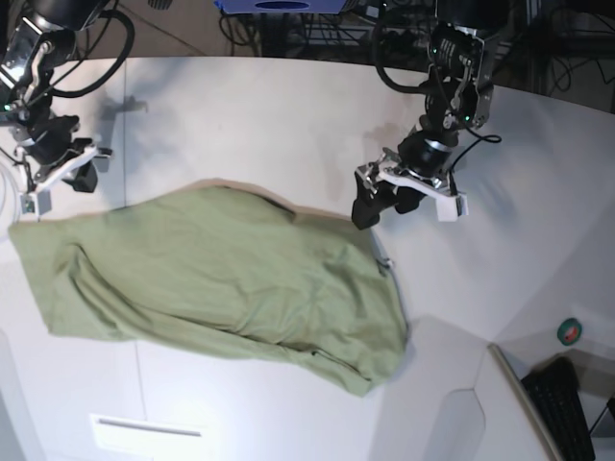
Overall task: Layout the t-shirt on the table in an organized manner, then fold the t-shirt properly
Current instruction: 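Lower the left gripper onto the shirt's bunched end and grasp it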
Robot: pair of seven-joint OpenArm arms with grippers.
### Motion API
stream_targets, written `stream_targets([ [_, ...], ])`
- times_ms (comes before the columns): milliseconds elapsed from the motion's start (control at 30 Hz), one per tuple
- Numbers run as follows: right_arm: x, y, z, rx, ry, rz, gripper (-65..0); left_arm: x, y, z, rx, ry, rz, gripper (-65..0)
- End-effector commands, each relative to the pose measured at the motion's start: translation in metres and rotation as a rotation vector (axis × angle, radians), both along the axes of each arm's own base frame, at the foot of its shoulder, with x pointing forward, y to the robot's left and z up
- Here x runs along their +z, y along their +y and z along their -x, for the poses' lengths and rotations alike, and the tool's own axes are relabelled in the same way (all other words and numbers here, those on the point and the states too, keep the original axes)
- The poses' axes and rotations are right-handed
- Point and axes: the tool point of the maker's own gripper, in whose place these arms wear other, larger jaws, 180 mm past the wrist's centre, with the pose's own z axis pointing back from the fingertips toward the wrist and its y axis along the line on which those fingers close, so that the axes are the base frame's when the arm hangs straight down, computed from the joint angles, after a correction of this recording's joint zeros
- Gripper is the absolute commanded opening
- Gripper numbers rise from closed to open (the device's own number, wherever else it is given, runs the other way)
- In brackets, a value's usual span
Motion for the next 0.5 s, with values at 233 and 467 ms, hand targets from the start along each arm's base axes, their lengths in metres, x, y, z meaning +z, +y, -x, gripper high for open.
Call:
stream_targets([
  [233, 0.014, -0.007, -0.012, -0.005, -0.058, 0.011, -65.0, 0.0, -0.039, -0.043, -0.059, 0.007, 0.066, -9.4],
  [467, 0.015, -0.015, -0.013, -0.005, -0.058, 0.024, -65.0, 0.009, -0.062, -0.047, -0.133, -0.009, 0.069, -32.3],
])
